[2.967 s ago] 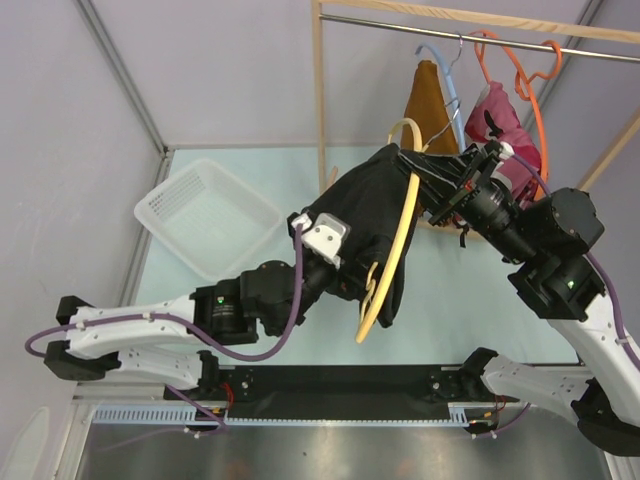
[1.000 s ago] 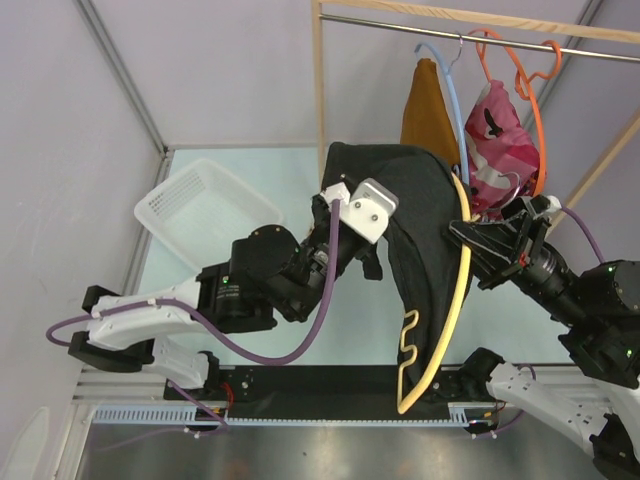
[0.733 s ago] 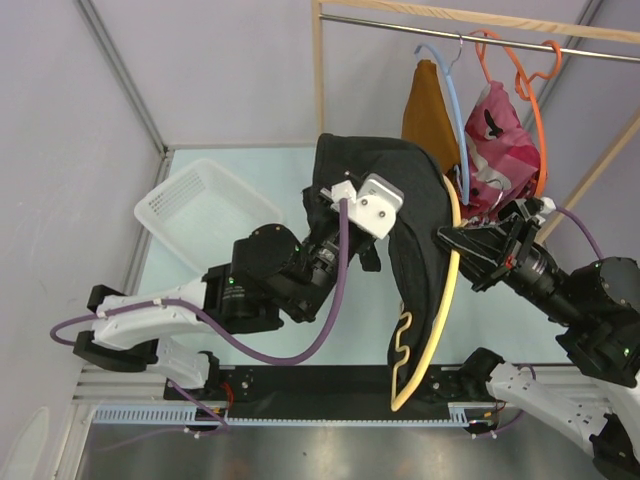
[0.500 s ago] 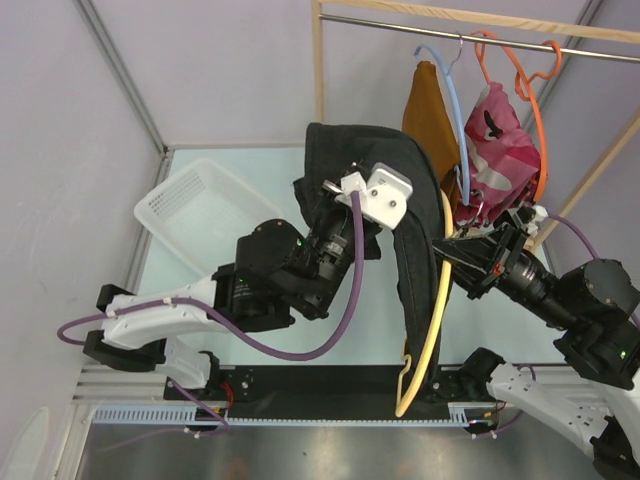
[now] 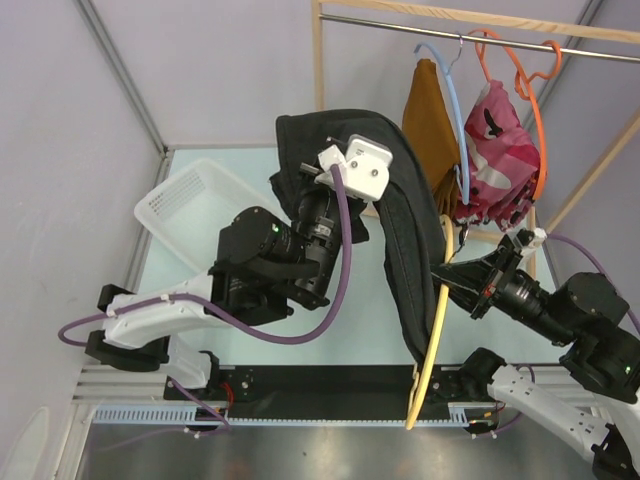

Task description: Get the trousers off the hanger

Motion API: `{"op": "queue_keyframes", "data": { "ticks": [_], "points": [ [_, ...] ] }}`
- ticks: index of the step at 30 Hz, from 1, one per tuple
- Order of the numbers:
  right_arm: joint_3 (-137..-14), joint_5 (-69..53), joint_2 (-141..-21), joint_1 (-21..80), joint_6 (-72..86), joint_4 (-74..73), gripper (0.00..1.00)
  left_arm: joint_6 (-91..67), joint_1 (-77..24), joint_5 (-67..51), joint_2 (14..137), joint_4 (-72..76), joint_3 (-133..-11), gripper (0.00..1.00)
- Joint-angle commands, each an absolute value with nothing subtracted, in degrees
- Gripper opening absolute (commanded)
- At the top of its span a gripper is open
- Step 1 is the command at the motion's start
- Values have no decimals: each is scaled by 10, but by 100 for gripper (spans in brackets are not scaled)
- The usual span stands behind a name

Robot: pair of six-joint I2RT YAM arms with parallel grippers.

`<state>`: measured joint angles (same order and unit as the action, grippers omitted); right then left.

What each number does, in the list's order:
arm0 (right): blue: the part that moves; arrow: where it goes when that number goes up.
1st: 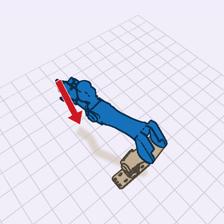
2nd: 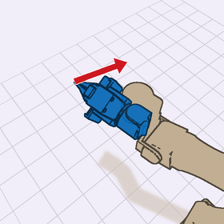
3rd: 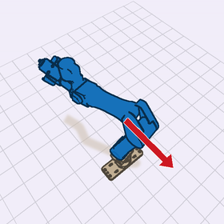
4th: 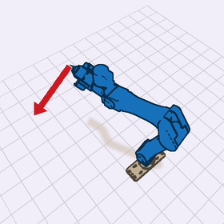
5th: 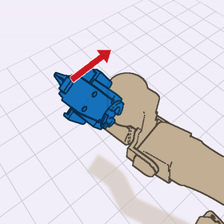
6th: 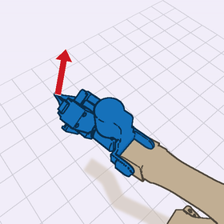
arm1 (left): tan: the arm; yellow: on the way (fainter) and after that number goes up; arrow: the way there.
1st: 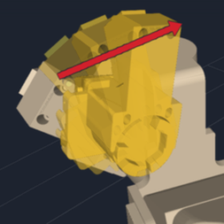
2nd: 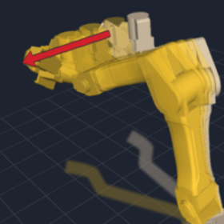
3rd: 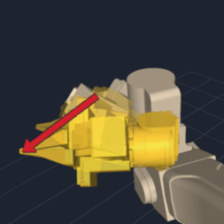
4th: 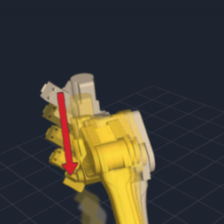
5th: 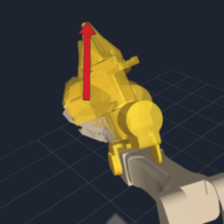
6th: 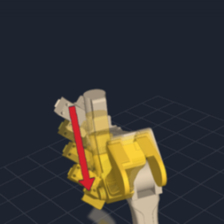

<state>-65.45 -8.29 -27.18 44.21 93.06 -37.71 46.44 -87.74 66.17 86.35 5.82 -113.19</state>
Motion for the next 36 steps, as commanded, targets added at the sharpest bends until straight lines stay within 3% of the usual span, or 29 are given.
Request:
{"op": "queue_keyframes", "data": {
  "ticks": [1, 9, 16, 23, 36],
  "points": [
    [-650, -69, -265, 445, 899, -408, 0, 418, -860, 672, 813, 48, -1164, 0],
    [-635, -72, -265, 446, 870, -449, 0, 292, -843, 682, 771, -105, -1152, 0],
    [-642, -98, -286, 446, 843, -445, 0, 138, -788, 644, 757, -346, -1153, 0],
    [-678, -150, -324, 446, 797, -442, 0, -20, -618, 520, 773, -547, -1158, 0],
    [-768, -293, -430, 445, 730, -404, 0, -3, -310, 480, 730, -570, -1101, 0]
  ]
}}
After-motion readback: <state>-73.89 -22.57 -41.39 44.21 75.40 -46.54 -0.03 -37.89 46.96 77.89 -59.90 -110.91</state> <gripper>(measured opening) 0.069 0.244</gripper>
